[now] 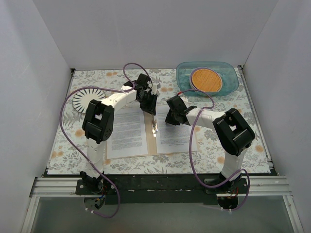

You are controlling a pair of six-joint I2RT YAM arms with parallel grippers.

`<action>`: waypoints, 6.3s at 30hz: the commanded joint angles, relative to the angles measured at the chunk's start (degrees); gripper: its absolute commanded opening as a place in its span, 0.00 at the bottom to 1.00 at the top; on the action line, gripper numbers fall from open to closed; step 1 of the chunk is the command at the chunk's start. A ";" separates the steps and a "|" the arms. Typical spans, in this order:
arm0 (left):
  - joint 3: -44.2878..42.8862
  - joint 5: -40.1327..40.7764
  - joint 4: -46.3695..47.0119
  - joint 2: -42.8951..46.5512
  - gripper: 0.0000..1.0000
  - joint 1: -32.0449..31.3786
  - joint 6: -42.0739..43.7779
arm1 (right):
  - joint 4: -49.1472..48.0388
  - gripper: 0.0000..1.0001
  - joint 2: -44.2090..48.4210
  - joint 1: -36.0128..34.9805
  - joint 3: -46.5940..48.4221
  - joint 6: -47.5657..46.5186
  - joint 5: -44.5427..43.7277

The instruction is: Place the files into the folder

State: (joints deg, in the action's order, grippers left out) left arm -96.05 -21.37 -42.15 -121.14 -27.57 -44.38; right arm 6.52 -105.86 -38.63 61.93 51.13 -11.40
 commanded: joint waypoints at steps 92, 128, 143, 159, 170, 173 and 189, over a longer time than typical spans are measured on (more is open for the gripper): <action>7.90 10.12 5.42 -4.28 0.15 -5.21 6.94 | -36.84 0.01 15.16 -6.80 -16.32 -23.35 11.04; 4.73 1.94 0.05 -6.30 0.15 -5.12 7.11 | -43.00 0.01 5.76 -10.23 -12.97 -30.39 18.96; 4.82 3.87 0.40 -6.04 0.14 -4.86 7.38 | -41.42 0.01 4.09 -12.69 -14.29 -28.90 20.19; 3.50 4.40 -0.39 -6.21 0.13 -3.63 7.47 | -42.38 0.01 3.38 -13.66 -19.74 -25.03 19.75; 2.36 4.75 -1.00 -7.27 0.12 -2.31 7.73 | -45.02 0.01 2.68 -13.66 -25.10 -21.87 20.19; 1.92 4.93 -1.27 -7.44 0.12 -1.96 7.73 | -45.02 0.01 2.42 -13.66 -25.98 -21.43 20.19; 0.69 5.10 -1.79 -8.85 0.10 -1.17 7.73 | -44.32 0.01 0.13 -13.66 -30.20 -18.09 19.48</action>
State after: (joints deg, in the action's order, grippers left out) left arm -96.18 -23.11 -43.00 -126.10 -30.09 -38.39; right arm -47.83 -102.24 -51.51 35.18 32.64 7.46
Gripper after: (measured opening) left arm 0.104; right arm 0.021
